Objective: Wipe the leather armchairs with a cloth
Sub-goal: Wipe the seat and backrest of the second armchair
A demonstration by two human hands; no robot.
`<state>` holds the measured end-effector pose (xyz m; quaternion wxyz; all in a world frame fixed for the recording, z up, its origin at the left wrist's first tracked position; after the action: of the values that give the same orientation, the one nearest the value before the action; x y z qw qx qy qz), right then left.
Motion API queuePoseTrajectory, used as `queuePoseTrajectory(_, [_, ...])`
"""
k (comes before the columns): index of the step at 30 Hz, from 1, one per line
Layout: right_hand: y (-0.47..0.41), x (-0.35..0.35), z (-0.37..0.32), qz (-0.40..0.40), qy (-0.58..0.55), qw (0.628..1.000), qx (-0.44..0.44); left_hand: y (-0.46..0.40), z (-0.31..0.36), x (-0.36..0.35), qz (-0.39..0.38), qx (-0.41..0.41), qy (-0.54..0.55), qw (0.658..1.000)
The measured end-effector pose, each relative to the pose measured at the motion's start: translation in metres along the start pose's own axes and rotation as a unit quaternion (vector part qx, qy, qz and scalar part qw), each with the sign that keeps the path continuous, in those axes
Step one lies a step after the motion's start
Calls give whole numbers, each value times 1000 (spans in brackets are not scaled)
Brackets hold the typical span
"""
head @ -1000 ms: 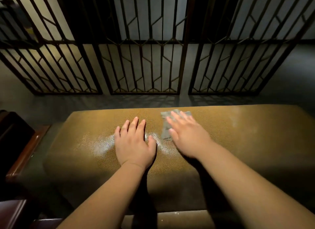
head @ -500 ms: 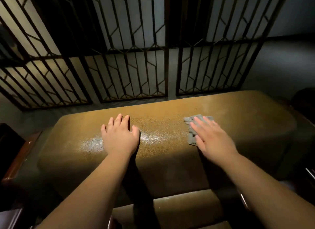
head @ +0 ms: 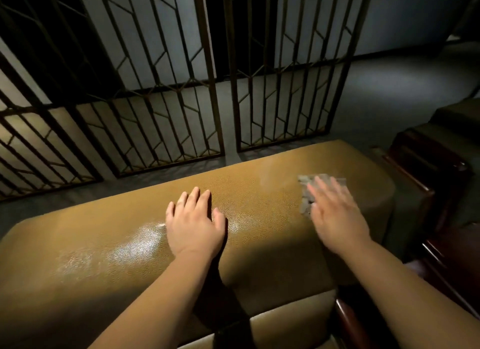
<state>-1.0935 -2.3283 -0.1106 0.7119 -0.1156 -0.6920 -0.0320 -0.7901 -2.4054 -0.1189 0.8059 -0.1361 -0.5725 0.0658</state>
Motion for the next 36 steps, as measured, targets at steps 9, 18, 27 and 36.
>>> queuePoseTrajectory(9, [-6, 10, -120, -34, -10, 967, 251, 1, -1, -14, 37, -17, 19, 999])
queuePoseTrajectory(18, [-71, 16, -85, -75, 20, 992, 96, -2, -3, -18, 46, -25, 18, 998])
queuePoseTrajectory(27, [-122, 15, -41, -87, -1, 995, 39, -3, -1, -19, 37, -25, 13, 999])
queuePoseTrajectory(36, [-109, 15, -136, -81, 3, 955, 286, -3, -1, -18, 36, -22, 17, 999])
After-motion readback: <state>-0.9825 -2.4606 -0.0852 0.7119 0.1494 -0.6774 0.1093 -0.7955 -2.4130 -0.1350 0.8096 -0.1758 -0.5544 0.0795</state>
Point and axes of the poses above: each hand's wrist, its own y-axis away from the middle knuckle, its own x-axis out of the back of the hand, z = x × y, the point moved 2 cm from there along -y, towards the middle knuckle, and after that the axes turned 9 degrees about y, right-handed, at the moved point
